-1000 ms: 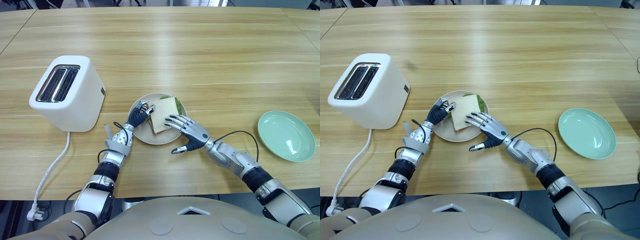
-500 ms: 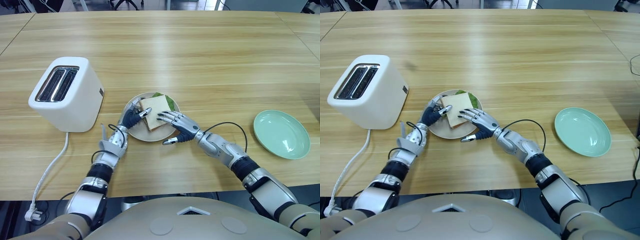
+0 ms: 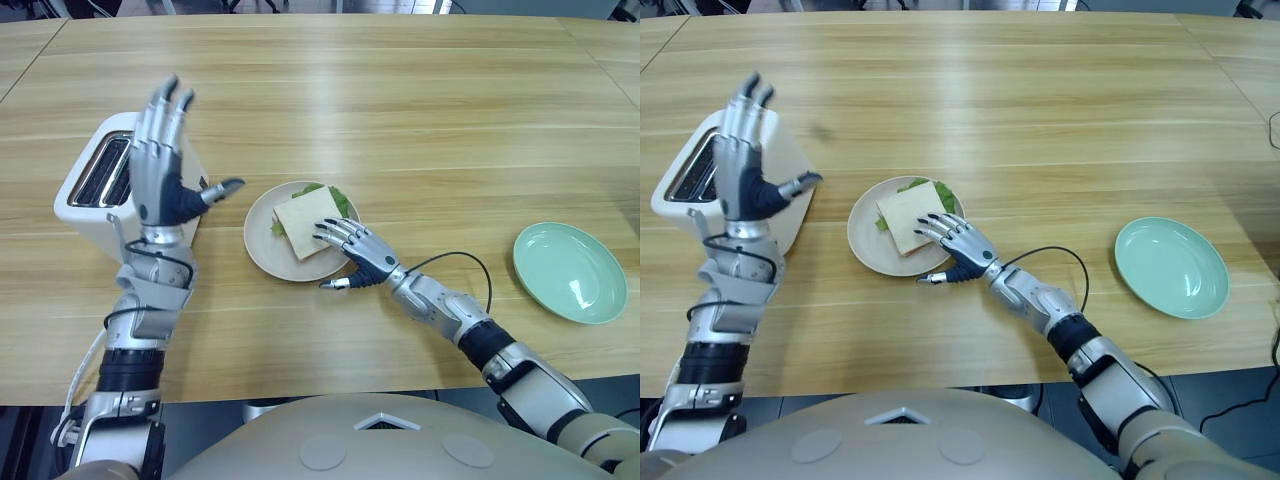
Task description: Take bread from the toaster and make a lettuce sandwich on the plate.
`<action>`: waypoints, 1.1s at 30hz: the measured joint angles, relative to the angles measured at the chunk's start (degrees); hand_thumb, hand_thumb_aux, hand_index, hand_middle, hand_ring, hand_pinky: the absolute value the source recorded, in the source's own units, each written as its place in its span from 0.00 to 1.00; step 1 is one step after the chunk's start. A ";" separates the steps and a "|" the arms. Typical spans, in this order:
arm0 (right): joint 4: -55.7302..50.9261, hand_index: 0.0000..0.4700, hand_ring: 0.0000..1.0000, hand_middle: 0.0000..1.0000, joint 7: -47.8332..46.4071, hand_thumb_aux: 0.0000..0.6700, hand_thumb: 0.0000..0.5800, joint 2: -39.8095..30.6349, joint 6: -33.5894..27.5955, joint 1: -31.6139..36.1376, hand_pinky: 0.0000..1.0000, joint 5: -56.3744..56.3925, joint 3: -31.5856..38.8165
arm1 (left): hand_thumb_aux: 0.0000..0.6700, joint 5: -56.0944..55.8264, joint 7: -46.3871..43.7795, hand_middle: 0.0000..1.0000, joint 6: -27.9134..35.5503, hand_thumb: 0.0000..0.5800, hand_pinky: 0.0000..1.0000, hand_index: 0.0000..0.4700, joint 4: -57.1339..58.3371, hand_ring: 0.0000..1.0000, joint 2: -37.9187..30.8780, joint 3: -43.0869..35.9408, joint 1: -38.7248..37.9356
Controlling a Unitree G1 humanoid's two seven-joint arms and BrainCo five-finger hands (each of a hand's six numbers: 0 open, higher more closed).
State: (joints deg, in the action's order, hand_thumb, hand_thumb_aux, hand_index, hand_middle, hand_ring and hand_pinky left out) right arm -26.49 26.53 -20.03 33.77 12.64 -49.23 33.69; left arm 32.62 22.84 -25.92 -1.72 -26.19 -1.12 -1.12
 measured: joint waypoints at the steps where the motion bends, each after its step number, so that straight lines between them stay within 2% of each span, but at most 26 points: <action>1: 3.02 0.98 1.00 1.00 -0.37 1.00 1.00 -0.84 2.56 -1.51 1.00 3.33 -1.45 | 1.00 -3.15 -3.75 0.85 -2.61 1.00 0.85 0.98 1.49 0.85 -0.31 -2.51 -1.86; 2: 5.08 0.98 1.00 1.00 -1.26 1.00 1.00 -1.73 4.35 -2.63 1.00 6.27 -2.62 | 1.00 -5.15 -6.54 1.00 -4.45 1.00 1.00 0.98 2.43 1.00 -0.69 -4.45 -3.63; 5: 10.59 0.98 1.00 1.00 -8.71 1.00 1.00 -8.01 9.01 -7.78 1.00 17.41 -6.00 | 1.00 -11.35 -16.07 1.00 -11.29 1.00 1.00 0.98 3.99 1.00 -4.25 -9.91 -10.90; 8: 13.64 0.98 1.00 1.00 -17.51 1.00 1.00 -14.39 10.56 -14.00 1.00 25.17 -7.24 | 1.00 -15.01 -23.32 1.00 -14.20 1.00 1.00 0.98 3.95 1.00 -7.96 -12.17 -16.04; 11: 14.64 0.98 1.00 1.00 -25.57 1.00 1.00 -17.20 10.57 -18.14 1.00 27.25 -6.00 | 1.00 -12.82 -27.41 1.00 -12.93 1.00 1.00 0.98 5.53 1.00 -9.25 -13.74 -16.57; 14: 14.04 0.98 1.00 1.00 -30.54 1.00 1.00 -15.70 10.10 -17.76 1.00 24.63 -3.41 | 1.00 -6.66 -28.42 1.00 -8.75 1.00 1.00 0.98 9.75 1.00 -8.35 -15.19 -12.54; 17: 8.66 0.98 1.00 1.00 -31.34 1.00 1.00 -10.92 8.32 -12.64 1.00 19.16 -1.36 | 1.00 -1.84 -27.21 1.00 -4.28 1.00 1.00 0.98 14.80 1.00 -4.37 -16.60 -5.52; 20: -0.66 0.98 1.00 1.00 -28.76 1.00 1.00 -4.08 4.84 -2.74 1.00 14.21 -0.41 | 1.00 1.29 -25.75 1.00 -0.33 1.00 1.00 0.98 22.31 1.00 -0.38 -18.03 3.42; 23: -11.06 0.98 1.00 1.00 -23.89 1.00 1.00 0.65 1.97 4.22 1.00 11.06 -0.25 | 1.00 2.82 -23.89 1.00 0.59 1.00 1.00 0.98 29.26 1.00 1.88 -19.13 8.75; 28: -29.28 0.98 1.00 1.00 -18.15 1.00 1.00 9.56 -3.47 15.85 1.00 10.76 -1.23 | 1.00 4.47 -19.64 1.00 0.90 1.00 1.00 0.98 46.51 1.00 6.93 -21.39 21.74; 33: -40.98 0.98 1.00 1.00 -16.60 1.00 1.00 14.89 -8.95 23.26 1.00 13.88 -5.22 | 1.00 4.71 -16.42 1.00 0.78 1.00 1.00 0.98 59.58 1.00 11.51 -22.56 30.69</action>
State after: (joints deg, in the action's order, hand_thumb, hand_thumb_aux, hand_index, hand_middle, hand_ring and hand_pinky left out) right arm -67.46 9.93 -5.14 24.81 35.90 -35.35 28.46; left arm 37.33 6.42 -25.13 57.86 -14.69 -23.69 29.57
